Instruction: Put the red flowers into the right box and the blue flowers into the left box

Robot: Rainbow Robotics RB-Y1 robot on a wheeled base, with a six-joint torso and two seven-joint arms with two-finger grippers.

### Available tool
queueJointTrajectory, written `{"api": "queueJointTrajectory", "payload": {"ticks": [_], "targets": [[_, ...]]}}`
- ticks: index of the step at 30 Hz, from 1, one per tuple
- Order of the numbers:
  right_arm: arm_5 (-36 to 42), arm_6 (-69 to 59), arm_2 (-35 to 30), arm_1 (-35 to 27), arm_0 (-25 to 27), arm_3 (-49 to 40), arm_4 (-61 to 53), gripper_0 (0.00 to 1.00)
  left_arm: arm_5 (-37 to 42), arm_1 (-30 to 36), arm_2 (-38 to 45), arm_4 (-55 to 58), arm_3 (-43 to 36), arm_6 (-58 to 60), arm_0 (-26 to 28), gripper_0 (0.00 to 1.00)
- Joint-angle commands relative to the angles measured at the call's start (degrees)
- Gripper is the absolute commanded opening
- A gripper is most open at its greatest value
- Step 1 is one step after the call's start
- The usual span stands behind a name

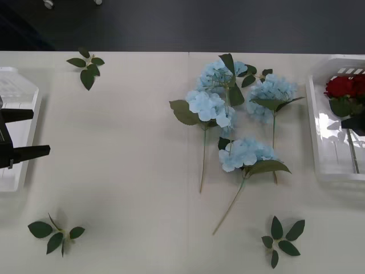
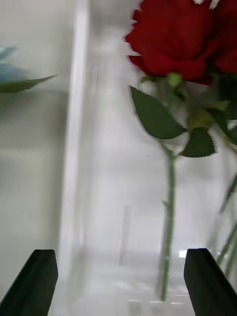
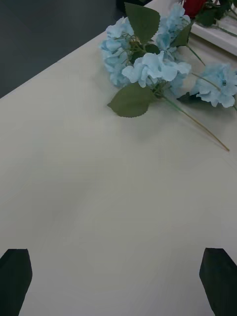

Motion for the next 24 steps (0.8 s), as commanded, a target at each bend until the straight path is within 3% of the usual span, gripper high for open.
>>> {"api": "queueJointTrajectory", "payload": {"ticks": [1,13,24], "targets": [[1.4,1.4,0.7,1.3,-3.2,-3.7,-3.4,0.75,-0.5,1.3,1.2,0.2,-1.4,-3.9,1.3,1.0],[-1.8,-0.1,17.6,7.5,-14.9,-0.1,-3.2,0.75,-0.5,1.3,1.2,0.2,-1.4,-3.9,1.3,1.0],[-9.1,-1.2,25.0,12.6,-16.7,6.3,0.2,0.75,-0.5,1.3,1.2,0.2,-1.4,-3.9,1.3,1.0]]}}
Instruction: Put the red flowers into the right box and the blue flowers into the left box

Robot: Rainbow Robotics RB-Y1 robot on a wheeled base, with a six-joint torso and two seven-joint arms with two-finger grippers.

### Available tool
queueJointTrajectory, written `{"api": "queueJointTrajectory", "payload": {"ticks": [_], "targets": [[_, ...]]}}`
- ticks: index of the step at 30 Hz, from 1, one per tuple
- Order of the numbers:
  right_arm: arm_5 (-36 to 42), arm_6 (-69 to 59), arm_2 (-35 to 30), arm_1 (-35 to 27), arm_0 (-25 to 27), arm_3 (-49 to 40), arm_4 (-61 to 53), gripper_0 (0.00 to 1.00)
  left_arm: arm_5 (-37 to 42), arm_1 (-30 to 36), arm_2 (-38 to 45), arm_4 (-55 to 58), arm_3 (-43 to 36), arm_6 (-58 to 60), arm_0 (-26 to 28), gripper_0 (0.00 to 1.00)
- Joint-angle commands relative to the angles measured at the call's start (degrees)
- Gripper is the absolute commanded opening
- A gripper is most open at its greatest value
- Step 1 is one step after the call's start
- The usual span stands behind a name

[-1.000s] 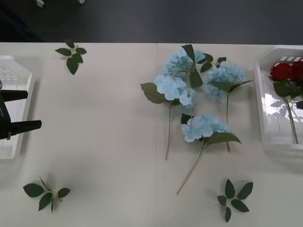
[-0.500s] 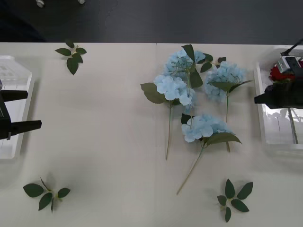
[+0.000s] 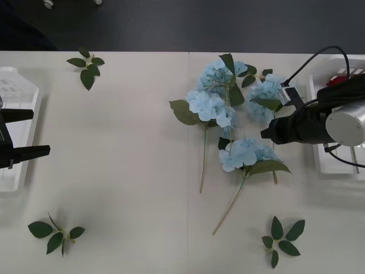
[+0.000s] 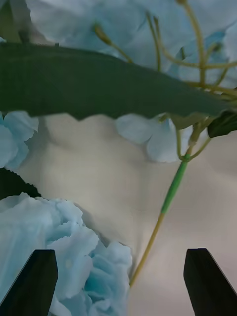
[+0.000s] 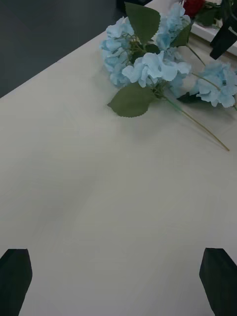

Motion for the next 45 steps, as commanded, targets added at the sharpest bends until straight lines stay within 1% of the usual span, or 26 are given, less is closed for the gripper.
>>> {"api": "queueJointTrajectory", "payload": {"ticks": [1,7,13,17,28,45], "targets": [[-1.8,-1.2,1.4,1.2,-1.4,2.3,1.0,0.75,-0.5,1.3,1.2,0.2,-1.4,-3.9,1.3,1.0],[-2.0,-1.4,1.9,3.7,-1.4,5.1,2.8,0.75,-0.5,1.3,1.2,0.2,-1.4,-3.9,1.3,1.0],[-5.1,-2.0,2.5,4.6,-1.4,6.5,3.6,0.75,-0.5,1.3,1.2,0.2,-1.4,-3.9,1.3,1.0],[-8.0,-4.5,2.6,4.9,-1.4,7.8,4.2,0.75,-0.5,1.3,1.2,0.2,-1.4,-3.9,1.3,1.0],[-8.1,-5.3,3.0,4.9,-1.4,10.6,6.3,0.75,-0.5,1.3,1.2,0.2,-1.4,-3.9,1.3,1.0],[-9.9,-5.9,3.0,4.9,-1.5,11.0,8.7,0.75,-0.5,1.3,1.2,0.2,-1.4,-3.9,1.3,1.0]]}}
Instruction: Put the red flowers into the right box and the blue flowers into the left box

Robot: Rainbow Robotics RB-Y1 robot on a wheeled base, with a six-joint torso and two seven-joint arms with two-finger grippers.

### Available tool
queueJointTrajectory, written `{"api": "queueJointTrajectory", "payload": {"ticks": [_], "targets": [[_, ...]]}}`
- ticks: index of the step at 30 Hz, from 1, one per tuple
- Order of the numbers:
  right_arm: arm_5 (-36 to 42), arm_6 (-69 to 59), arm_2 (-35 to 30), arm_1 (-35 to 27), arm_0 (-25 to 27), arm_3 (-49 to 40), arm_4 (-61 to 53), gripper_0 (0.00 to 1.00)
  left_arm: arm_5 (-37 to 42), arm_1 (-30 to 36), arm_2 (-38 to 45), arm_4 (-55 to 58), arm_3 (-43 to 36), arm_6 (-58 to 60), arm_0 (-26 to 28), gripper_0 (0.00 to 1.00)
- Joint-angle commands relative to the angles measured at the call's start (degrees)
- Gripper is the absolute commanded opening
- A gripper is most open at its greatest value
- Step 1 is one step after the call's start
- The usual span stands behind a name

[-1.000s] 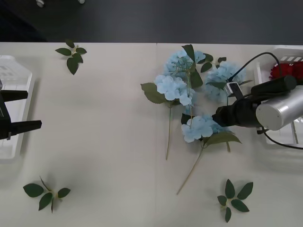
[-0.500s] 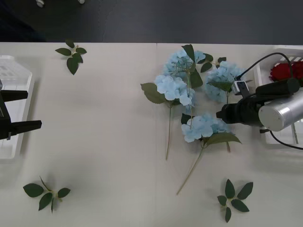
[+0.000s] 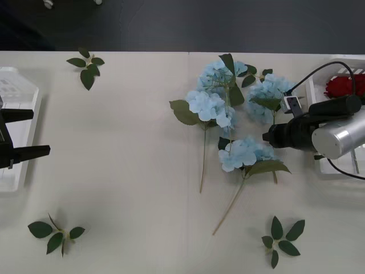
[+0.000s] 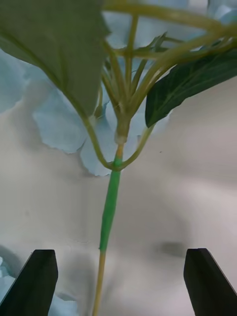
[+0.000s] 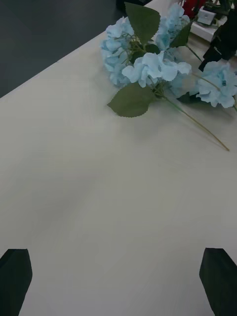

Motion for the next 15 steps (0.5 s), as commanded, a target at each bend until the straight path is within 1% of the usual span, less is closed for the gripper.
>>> {"api": "queueJointTrajectory", "payload": {"ticks": [1,3,8,15], "targets": [[-0.9,-2.7,0.1,0.2,-1.5,0.1,0.4,0.75,-0.5,1.3,1.2,0.2,-1.4,-3.9,1.3,1.0],[-1.1,-2.7,0.2,0.2,-1.5,0.2,0.4,0.75,-0.5,1.3,1.2,0.2,-1.4,-3.9,1.3,1.0],[-4.8,-2.8,1.6,0.5,-1.9,2.0,0.3,0.75,-0.5,1.3,1.2,0.2,-1.4,-3.9,1.3,1.0],[-5.5,-2.7,3.2,1.0,-3.0,4.4,0.7,0.75,-0.5,1.3,1.2,0.2,-1.4,-3.9,1.3,1.0]]}}
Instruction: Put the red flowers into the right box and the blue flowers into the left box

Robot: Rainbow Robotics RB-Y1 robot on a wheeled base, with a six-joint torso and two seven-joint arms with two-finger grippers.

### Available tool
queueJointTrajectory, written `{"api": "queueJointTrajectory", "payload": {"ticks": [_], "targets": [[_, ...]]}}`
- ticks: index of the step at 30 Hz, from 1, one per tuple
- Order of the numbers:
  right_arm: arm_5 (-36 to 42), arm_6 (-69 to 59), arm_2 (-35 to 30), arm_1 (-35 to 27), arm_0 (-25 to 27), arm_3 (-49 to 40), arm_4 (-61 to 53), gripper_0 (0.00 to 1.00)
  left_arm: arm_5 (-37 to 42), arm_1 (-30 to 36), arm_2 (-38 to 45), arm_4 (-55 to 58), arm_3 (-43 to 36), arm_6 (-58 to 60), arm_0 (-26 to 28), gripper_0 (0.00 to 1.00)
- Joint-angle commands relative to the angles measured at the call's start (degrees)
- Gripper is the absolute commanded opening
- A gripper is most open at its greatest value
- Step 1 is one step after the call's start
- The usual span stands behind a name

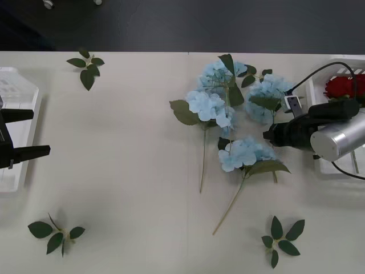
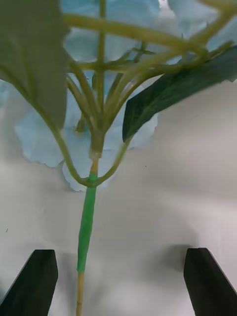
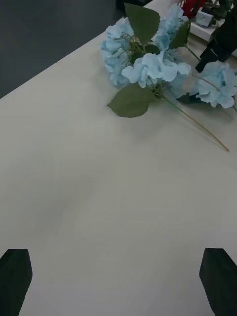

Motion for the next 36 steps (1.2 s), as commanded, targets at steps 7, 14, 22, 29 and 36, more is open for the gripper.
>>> {"api": "queueJointTrajectory", "payload": {"ticks": [7,14,22,29,36], "targets": [[0.0,-2.6,0.4,1.0,-1.5,0.5,0.0,0.68,-0.5,1.3,1.2,0.2,-1.4,-3.9,1.3,1.0],[1.5,-2.2,0.4,0.8,-1.7,0.5,-0.2,0.0,-0.5,1.3,1.2,0.2,-1.4,-3.9,1.3,1.0],[2.1,-2.1,0.5,0.4,-2.1,0.5,-1.2,0.0,-0.5,1.3,1.2,0.2,-1.4,-3.9,1.3,1.0],[4.7,-2.6,-0.7,-1.6,-2.6,-2.6,-2.3,0.0,-0.5,1.3,1.2,0.2,-1.4,-3.9,1.3,1.0],[21.2,-1.8,-14.7,-2.8,-2.7,-11.9,-9.2,0.0,-0.5,1.3,1.2,0.2,-1.4,-3.9,1.3,1.0]]}}
